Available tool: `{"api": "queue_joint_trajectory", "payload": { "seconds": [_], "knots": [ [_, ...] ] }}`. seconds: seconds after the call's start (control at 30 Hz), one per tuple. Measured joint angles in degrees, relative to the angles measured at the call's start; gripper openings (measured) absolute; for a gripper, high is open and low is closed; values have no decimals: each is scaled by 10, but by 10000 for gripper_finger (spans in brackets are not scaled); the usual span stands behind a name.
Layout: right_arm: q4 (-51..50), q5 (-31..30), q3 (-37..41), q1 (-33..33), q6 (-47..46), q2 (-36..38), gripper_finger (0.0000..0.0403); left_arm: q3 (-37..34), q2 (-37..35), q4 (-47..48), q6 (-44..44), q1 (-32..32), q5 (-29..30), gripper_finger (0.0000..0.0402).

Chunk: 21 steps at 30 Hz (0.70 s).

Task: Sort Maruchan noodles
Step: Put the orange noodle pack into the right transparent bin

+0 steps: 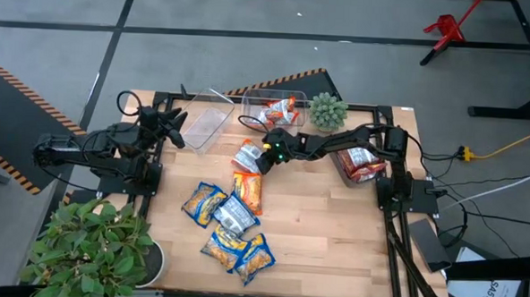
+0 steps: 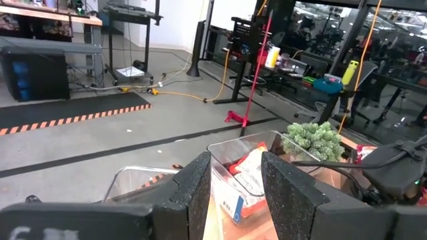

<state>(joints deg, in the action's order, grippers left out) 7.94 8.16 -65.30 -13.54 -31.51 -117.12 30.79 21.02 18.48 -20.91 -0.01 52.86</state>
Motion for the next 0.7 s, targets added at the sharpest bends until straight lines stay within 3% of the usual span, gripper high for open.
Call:
{"api": "queue_joint_trajectory", "payload": {
  "seconds": [0.13, 0.37, 0.7],
  "knots": [
    [-7, 26, -8, 0, -1, 0, 35, 0, 0, 0, 0, 0, 0, 127],
    [-49, 35, -81, -4, 5, -3, 34, 0, 0, 0, 0, 0, 0, 127],
    [-286, 10, -321, -32, 98, -3, 33, 0, 0, 5, 0, 0, 0, 127]
  ]
}}
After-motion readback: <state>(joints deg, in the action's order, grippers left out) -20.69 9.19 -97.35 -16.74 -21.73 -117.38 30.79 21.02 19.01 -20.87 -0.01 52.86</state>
